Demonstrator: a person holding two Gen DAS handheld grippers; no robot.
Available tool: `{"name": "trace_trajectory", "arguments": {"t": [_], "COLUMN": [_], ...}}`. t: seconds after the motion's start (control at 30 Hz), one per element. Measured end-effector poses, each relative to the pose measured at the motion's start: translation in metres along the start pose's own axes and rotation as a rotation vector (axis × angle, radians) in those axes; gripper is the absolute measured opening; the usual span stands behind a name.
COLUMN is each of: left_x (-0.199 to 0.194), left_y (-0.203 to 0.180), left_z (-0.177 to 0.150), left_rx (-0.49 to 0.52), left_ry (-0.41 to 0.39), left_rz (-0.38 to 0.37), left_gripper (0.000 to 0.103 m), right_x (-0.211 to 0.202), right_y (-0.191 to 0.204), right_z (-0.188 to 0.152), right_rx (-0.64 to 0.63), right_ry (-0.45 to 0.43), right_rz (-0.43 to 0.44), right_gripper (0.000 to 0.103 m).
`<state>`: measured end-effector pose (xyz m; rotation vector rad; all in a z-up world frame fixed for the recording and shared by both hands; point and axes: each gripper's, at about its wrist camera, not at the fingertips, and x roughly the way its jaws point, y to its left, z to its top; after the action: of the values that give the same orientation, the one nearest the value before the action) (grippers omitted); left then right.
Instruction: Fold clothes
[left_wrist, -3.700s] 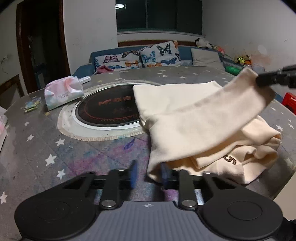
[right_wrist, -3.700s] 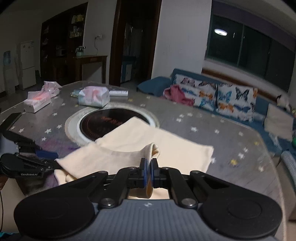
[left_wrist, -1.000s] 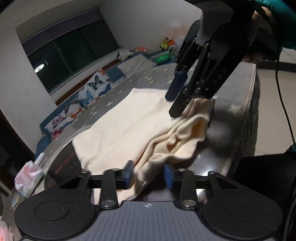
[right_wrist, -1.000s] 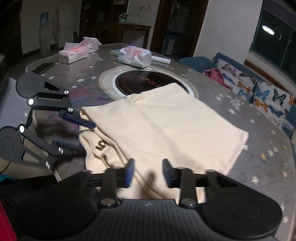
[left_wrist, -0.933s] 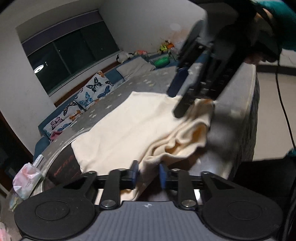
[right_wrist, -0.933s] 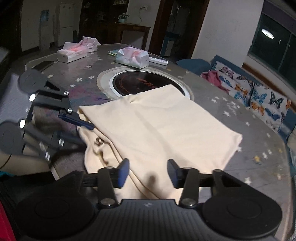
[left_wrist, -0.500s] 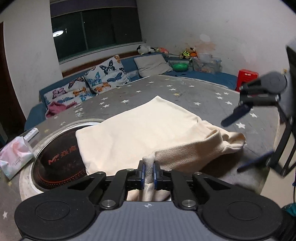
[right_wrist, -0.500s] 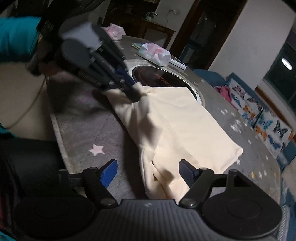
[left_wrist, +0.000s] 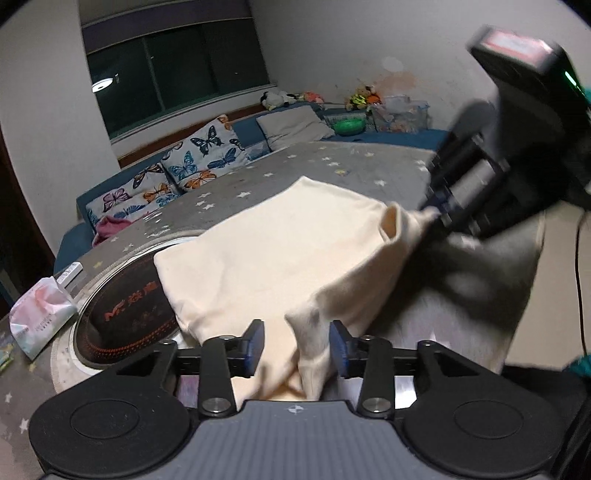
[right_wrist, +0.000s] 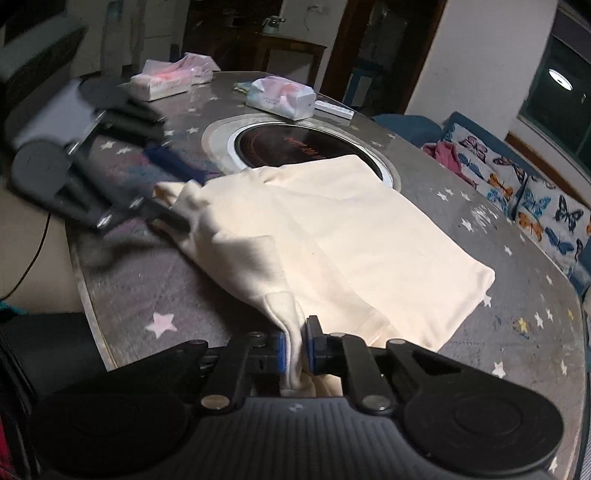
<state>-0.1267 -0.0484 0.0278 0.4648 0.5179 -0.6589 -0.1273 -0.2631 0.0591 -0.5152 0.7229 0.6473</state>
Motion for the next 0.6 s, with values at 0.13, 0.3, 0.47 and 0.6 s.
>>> {"name": "trace_trajectory", "arguments": {"t": [0.13, 0.3, 0.47, 0.6], "left_x": [0.001, 0.006, 0.005, -0.014], "left_y": [-0.005, -0.005, -0.001, 0.003], "left_z": [-0.01, -0.02, -0.021, -0.013], "left_rx": [0.05, 0.095, 0.086, 0.037], "left_ry": [0.013, 0.029, 0.03, -0.01], "left_rz": [0.015, 0.021, 0.019, 0.01], "left_gripper": [0.043, 0.041, 0.011, 0.009], "right_x": [-0.001, -0.005, -0.008, -0.022], "right_y": [-0.009, -0.014, -0.009, -0.005], "right_z": [0.005, 0.008, 0.006, 0.006], "right_rx": [0.06, 0.089, 0.081, 0.078], "right_ry": [-0.005, -0.017, -0.032, -0.066], "right_rz": [0.015, 0.007, -0.014, -0.02], "right_gripper": [0.009, 0.009, 0.008, 0.007]}}
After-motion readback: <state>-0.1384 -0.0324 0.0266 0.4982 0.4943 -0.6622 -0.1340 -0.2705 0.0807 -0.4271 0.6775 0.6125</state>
